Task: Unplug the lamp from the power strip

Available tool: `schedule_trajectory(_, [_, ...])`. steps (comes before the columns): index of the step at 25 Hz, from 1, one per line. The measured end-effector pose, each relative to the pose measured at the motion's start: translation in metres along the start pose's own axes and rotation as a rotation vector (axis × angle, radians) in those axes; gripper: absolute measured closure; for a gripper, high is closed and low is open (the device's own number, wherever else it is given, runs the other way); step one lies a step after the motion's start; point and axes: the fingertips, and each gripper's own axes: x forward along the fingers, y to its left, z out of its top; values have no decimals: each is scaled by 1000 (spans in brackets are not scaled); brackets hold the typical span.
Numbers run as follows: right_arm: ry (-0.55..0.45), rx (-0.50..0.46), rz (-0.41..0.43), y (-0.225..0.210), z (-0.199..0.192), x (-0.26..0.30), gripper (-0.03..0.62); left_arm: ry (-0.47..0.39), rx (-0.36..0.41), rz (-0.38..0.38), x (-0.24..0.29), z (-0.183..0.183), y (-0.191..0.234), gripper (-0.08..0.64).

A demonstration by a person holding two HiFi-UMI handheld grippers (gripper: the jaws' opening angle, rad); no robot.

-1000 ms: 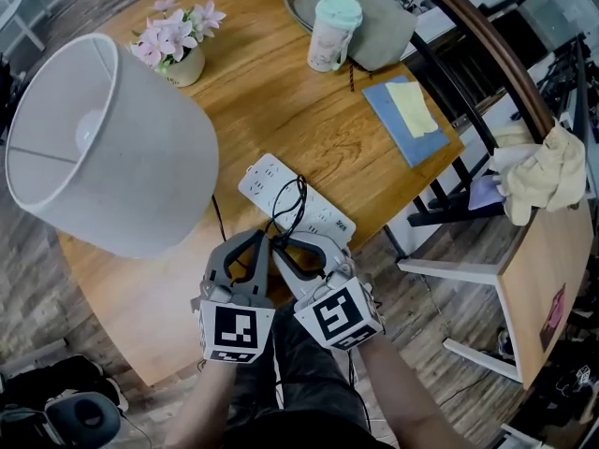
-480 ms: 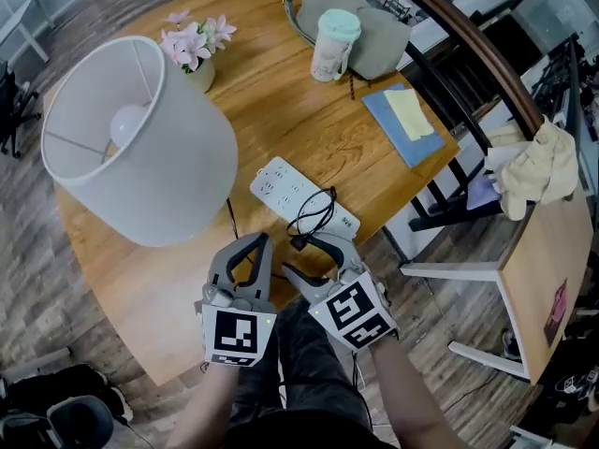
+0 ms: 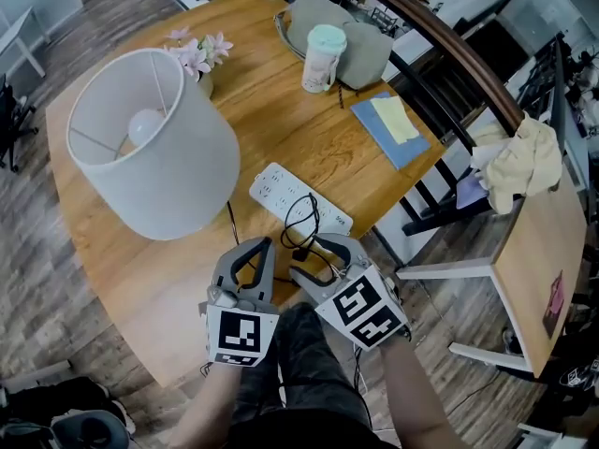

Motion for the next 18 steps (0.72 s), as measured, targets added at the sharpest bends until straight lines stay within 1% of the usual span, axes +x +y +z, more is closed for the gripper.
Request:
schedule_trajectory(4, [-87, 23, -36, -3, 17, -10, 348, -20, 11, -10, -4, 6, 0, 565])
schedule_trajectory(9, [-182, 58, -93, -10, 31, -29, 360, -39, 28, -52, -7, 18, -4, 565])
schedule_trajectory(11, [-230, 69, -131, -14, 37, -40, 435, -44, 27, -68, -10, 25, -7, 565])
schedule_trajectory(14, [-288, 75, -190, -22, 40, -54, 522, -71, 13, -98, -12, 34, -8, 565])
schedule_trajectory(16, [-317, 73, -220, -25, 43, -61, 570, -98, -12, -122, -12, 39, -7, 565])
schedule_trajectory(18, [-348, 75, -236, -26, 48, -69, 584, -112, -27, -128, -12, 45, -5, 565])
